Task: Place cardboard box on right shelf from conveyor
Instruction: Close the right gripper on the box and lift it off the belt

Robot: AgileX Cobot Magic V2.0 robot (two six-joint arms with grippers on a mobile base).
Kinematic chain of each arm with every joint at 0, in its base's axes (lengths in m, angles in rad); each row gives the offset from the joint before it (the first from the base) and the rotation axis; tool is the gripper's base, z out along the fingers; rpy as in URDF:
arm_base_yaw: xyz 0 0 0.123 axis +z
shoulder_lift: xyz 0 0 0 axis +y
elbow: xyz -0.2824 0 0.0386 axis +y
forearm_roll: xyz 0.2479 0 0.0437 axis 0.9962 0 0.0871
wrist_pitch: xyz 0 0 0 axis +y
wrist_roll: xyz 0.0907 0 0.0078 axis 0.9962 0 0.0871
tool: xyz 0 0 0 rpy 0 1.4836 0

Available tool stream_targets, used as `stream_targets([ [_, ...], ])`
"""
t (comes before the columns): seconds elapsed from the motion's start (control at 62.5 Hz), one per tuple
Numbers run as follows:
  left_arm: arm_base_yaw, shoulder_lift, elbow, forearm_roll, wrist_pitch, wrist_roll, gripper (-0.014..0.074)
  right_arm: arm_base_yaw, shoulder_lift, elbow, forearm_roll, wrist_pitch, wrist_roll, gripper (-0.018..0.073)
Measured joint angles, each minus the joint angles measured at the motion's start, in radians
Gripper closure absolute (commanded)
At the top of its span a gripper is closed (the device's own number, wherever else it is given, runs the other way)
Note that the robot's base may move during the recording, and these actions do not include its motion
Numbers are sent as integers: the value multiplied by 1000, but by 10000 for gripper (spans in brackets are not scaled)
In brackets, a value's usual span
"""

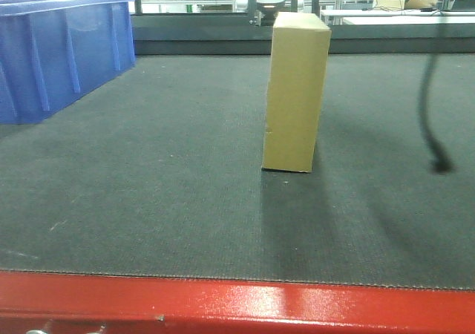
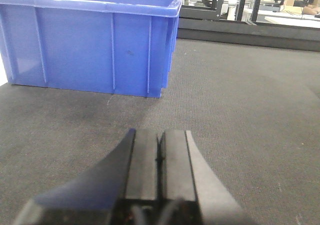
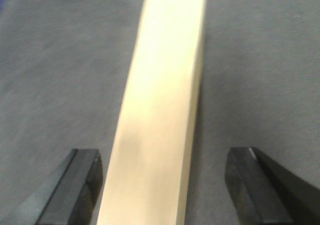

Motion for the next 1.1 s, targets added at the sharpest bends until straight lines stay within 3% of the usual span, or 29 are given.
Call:
stream_targets([
  [0.224, 0, 0, 0, 0, 0, 0, 715, 42, 120, -160, -81, 74, 35, -45],
  [0.448, 0, 0, 0, 0, 0, 0, 715, 49, 181, -205, -137, 130, 38, -45],
  [1.104, 0, 0, 0, 0, 0, 0, 715, 51, 267, -205, -118, 91, 97, -45],
])
